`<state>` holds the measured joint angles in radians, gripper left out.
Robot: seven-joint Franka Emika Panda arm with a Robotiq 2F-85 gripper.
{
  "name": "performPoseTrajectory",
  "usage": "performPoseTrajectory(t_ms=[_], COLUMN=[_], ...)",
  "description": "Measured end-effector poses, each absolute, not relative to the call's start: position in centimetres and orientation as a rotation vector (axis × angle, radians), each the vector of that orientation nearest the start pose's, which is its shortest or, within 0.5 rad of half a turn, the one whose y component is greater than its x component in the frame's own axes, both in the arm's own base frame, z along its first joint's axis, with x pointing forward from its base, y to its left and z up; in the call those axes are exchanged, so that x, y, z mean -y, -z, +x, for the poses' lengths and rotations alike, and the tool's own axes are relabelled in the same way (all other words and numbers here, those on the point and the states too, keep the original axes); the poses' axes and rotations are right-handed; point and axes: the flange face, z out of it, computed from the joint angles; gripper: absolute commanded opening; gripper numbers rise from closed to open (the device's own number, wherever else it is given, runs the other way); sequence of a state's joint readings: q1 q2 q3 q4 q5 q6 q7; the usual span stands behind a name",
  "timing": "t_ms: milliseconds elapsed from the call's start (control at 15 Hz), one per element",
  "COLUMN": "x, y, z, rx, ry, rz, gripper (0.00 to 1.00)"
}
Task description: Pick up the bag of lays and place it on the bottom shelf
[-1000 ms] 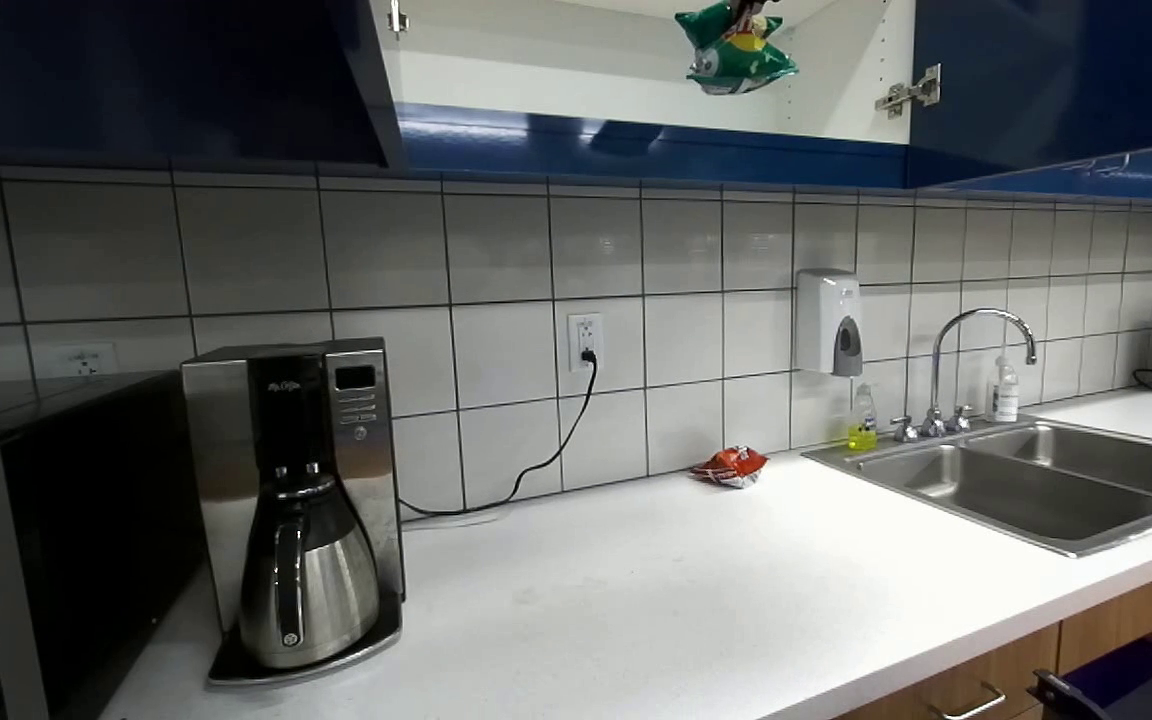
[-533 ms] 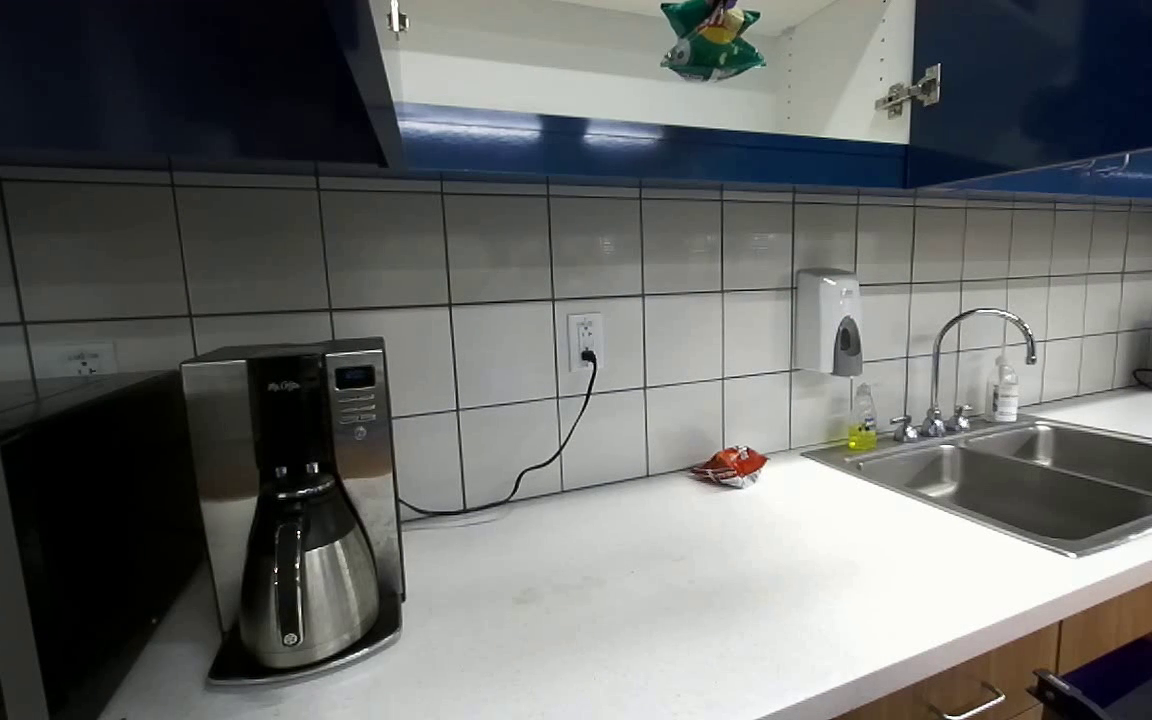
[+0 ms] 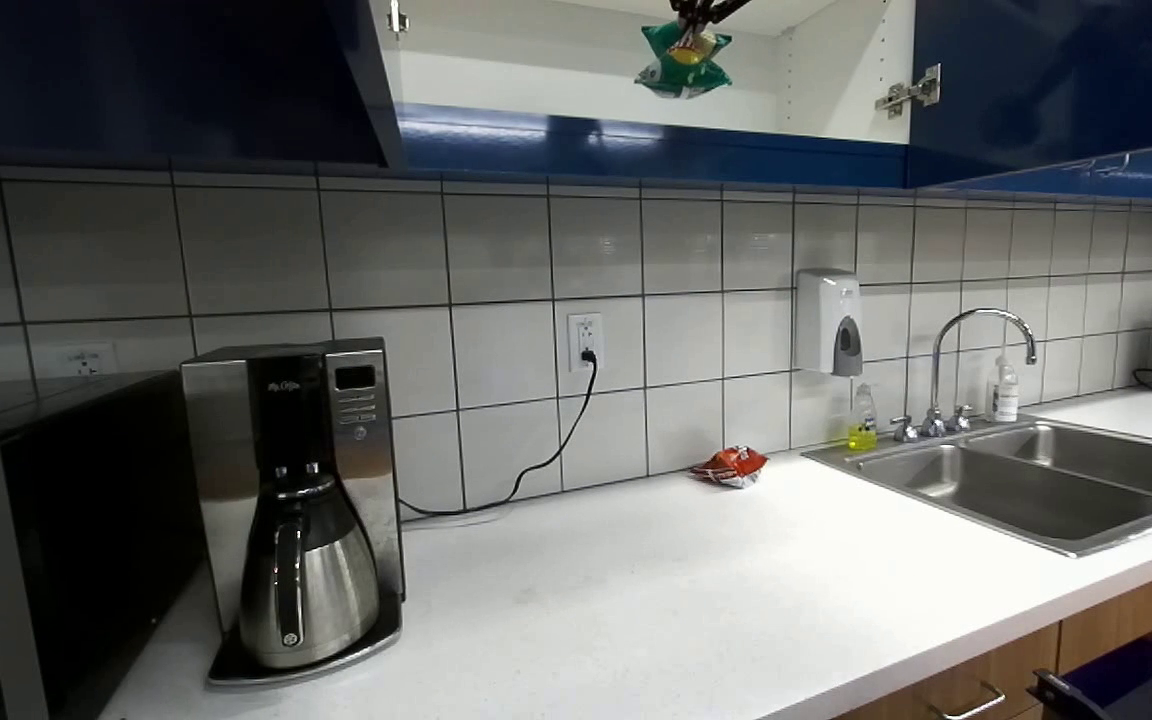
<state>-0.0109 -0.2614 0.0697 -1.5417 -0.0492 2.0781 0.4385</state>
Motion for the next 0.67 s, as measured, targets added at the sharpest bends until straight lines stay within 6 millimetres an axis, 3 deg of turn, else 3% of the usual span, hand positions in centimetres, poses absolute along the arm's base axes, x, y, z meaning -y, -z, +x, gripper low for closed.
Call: performPoseTrajectory(t_ms=[667], x=[-2.9], y=[-82.1], z=[56.4], rx=[-0.599], ry=[1.134], rz=[-2.726], gripper=[0.00])
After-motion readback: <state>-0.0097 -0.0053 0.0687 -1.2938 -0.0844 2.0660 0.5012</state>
